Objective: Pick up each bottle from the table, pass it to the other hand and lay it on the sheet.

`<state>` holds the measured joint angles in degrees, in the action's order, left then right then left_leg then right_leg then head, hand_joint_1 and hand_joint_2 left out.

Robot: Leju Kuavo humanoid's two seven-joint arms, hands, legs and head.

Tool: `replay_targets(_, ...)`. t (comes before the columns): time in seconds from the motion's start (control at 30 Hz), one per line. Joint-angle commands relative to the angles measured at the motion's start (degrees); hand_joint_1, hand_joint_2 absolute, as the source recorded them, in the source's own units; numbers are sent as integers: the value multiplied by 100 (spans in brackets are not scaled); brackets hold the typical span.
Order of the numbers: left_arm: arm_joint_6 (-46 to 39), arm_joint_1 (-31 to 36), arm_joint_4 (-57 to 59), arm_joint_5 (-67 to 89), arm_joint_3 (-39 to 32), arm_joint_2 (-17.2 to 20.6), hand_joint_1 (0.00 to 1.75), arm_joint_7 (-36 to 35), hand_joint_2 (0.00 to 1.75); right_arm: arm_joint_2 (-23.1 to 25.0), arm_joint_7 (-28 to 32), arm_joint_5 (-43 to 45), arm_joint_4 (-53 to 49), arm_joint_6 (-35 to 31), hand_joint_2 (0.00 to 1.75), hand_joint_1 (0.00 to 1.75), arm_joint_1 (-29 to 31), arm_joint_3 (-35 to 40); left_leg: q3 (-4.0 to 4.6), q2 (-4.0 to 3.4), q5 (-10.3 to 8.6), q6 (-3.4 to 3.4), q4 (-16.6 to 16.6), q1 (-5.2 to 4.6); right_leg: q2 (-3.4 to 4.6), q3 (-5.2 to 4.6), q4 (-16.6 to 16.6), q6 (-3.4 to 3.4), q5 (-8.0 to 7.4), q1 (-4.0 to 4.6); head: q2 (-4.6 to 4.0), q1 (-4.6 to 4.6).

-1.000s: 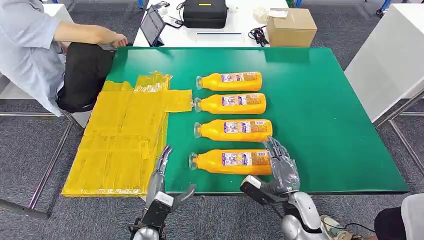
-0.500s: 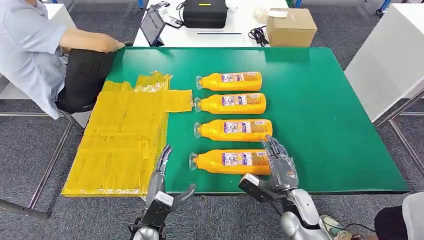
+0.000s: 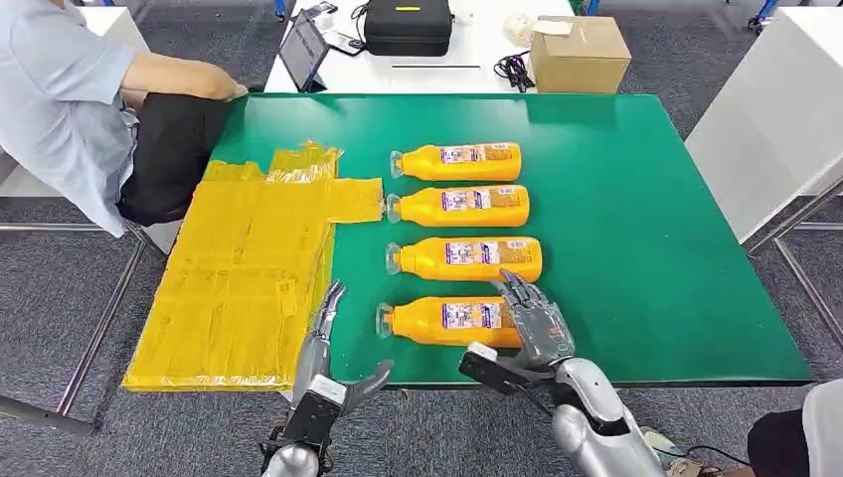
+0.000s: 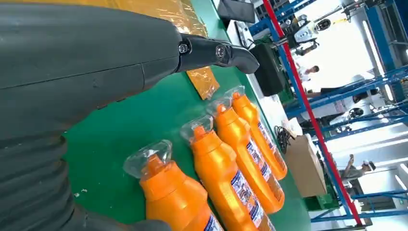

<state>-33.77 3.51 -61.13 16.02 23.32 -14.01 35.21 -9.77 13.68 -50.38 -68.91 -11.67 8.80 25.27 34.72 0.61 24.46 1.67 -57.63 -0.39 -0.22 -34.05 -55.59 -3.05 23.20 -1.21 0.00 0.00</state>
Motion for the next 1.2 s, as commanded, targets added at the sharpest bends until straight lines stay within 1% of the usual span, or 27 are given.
replay_targets(0.03, 43, 204, 252, -36, 89, 72, 0, -9, 175, -203, -42, 3, 369, 78, 175, 0, 349, 401, -17, -9, 6, -9, 2, 5, 6, 16, 3, 12, 3, 6, 0, 0)
replay_targets(0.2, 37, 244, 340, -59, 97, 52, 0, 33, 175, -315, -115, -24, 413, 209, 175, 0, 466, 567, -27, -13, 13, -13, -2, 9, 9, 26, 2, 16, 7, 10, 0, 0)
replay_targets(0.3, 63, 296, 403, -80, 118, 34, 0, 54, 175, -374, -119, 33, 497, 469, 175, 0, 597, 683, -19, -9, 7, -8, 1, 5, 6, 18, 2, 10, 4, 5, 0, 0)
replay_targets(0.53, 31, 385, 533, -182, 129, 8, 0, 123, 175, -729, -331, 171, 635, 896, 175, 0, 899, 1088, -36, -16, 18, -15, -6, 11, 11, 36, 2, 19, 11, 13, 0, 0)
replay_targets(0.6, 79, 403, 569, -222, 150, 4, 0, 149, 175, -884, -394, 384, 651, 1242, 175, 0, 1028, 1216, -13, -6, 4, -6, 0, 1, 4, 13, 3, 7, 1, 2, 0, 2)
replay_targets(0.63, 72, 410, 591, -222, 160, 3, 0, 159, 175, -959, -427, 495, 678, 1395, 175, 0, 1093, 1263, -21, -9, 8, -9, -2, 4, 6, 21, 4, 11, 3, 6, 0, 2)
replay_targets(0.67, 71, 430, 620, -225, 175, 0, 0, 180, 175, -1032, -423, 600, 720, 1539, 175, 110, 1159, 1321, -31, -14, 13, -13, -2, 8, 10, 32, 5, 15, 6, 10, 0, 0)
replay_targets(0.7, 64, 454, 639, -244, 181, -8, 0, 204, 175, -1098, -429, 704, 792, 1650, 175, 166, 1233, 1383, -21, -8, 7, -9, -1, 3, 5, 21, 3, 10, 3, 4, 0, 2)
replay_targets(0.73, 37, 470, 649, -241, 188, -12, 0, 222, 175, -1130, -428, 762, 834, 1708, 175, 175, 1271, 1417, -29, -10, 11, -11, -4, 7, 6, 29, 4, 13, 5, 9, 0, 0)
replay_targets(0.83, 41, 501, 636, -227, 214, -76, 0, 211, 175, -1249, -408, 975, 1087, 1946, 175, 175, 1431, 1565, -19, -3, 5, -8, -3, 4, 0, 20, 3, 9, 2, 5, 0, 2)
replay_targets(1.13, 61, 514, 651, -228, 227, -64, 0, 213, 175, -1252, -410, 975, 1096, 1950, 175, 175, 1435, 1591, -31, 1, 6, -10, -2, 7, -1, 35, 7, 10, 2, 8, 0, 0)
replay_targets(1.2, 27, 551, 693, -248, 247, -56, 0, 248, 175, -1290, -423, 1128, 1168, 1947, 175, 175, 1490, 1686, -31, 4, 6, -10, -2, 7, -4, 35, 7, 10, 3, 8, 0, -2)
